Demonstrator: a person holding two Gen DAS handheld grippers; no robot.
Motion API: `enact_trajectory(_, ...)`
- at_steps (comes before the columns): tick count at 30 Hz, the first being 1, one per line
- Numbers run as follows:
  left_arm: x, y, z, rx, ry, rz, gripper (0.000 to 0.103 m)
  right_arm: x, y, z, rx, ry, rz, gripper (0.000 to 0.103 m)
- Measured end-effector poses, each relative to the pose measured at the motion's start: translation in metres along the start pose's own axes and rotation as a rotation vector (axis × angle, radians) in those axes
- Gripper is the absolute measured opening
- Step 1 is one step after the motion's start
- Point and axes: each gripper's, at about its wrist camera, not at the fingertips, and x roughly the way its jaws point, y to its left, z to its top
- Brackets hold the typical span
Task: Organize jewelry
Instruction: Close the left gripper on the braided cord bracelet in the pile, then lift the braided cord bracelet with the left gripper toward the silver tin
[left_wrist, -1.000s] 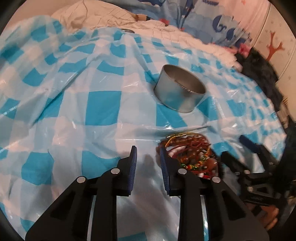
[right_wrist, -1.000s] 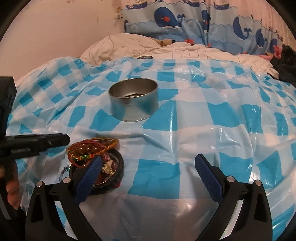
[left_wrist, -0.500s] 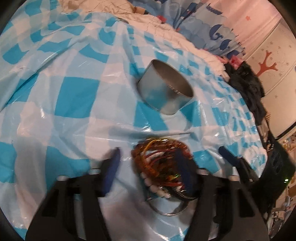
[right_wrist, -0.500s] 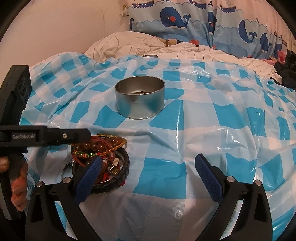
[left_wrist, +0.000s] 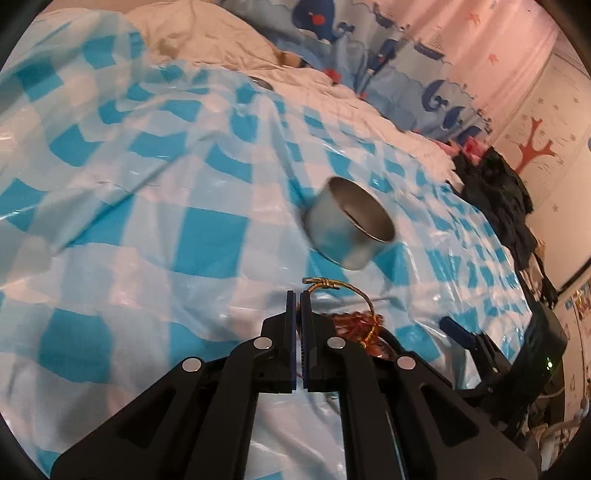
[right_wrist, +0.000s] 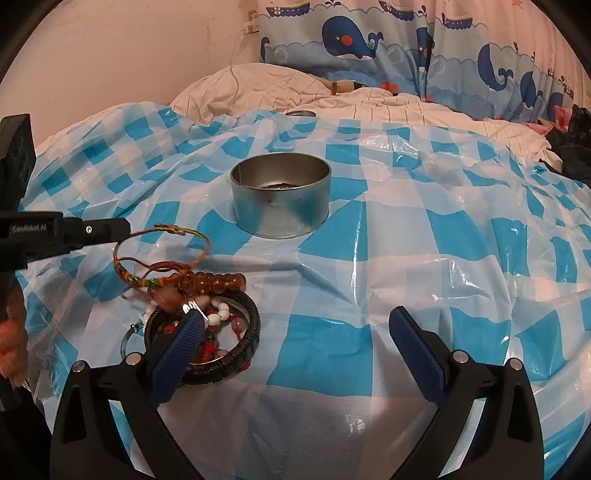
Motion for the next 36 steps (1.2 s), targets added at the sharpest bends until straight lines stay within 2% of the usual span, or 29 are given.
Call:
enact_trajectory(4,0.006,0.011,-0.001,-0.019,0.041,0.043,0.002,-0.003,0.006,0.0,-0.033,-0.021,-0.001,0.096)
enact_trajectory(7,0.01,0.019,-0.004,-0.041,0.051,0.041,0.002,-0.009,0.013,0.001,-0.063,-0.056,0.011,0.096)
enact_trajectory(11,0.0,0.023,0.0,-0.083,0.02,-0.038,0.001,-0.022,0.03,0.006,-0.122,-0.134,0.065,0.096)
enact_trajectory(14,-0.008,0.02,0.001,-0.086,-0.003,-0.078,0.001,-0.019,0.048,0.014,-0.192,-0.148,0.128,0.096)
enact_trajectory(19,-0.009,0.016,0.001,-0.069,0.005,-0.073,0.001,0.002,0.075,0.023,-0.295,-0.084,0.221,0.096)
enact_trajectory(24,0.011,0.026,0.001,-0.097,0.047,-0.027,0.001,0.026,0.074,0.02,-0.278,0.086,0.398,0.096)
enact_trajectory(28,0.032,0.02,0.001,-0.075,0.081,-0.006,0.002,0.024,0.073,0.015,-0.249,0.114,0.449,0.096)
enact_trajectory(32,0.046,0.013,0.0,-0.034,0.102,0.029,0.016,0.023,0.074,0.013,-0.244,0.111,0.443,0.096)
enact_trajectory(36,0.055,0.006,-0.005,-0.004,0.133,0.018,0.021,0.023,0.073,0.012,-0.24,0.108,0.424,0.096)
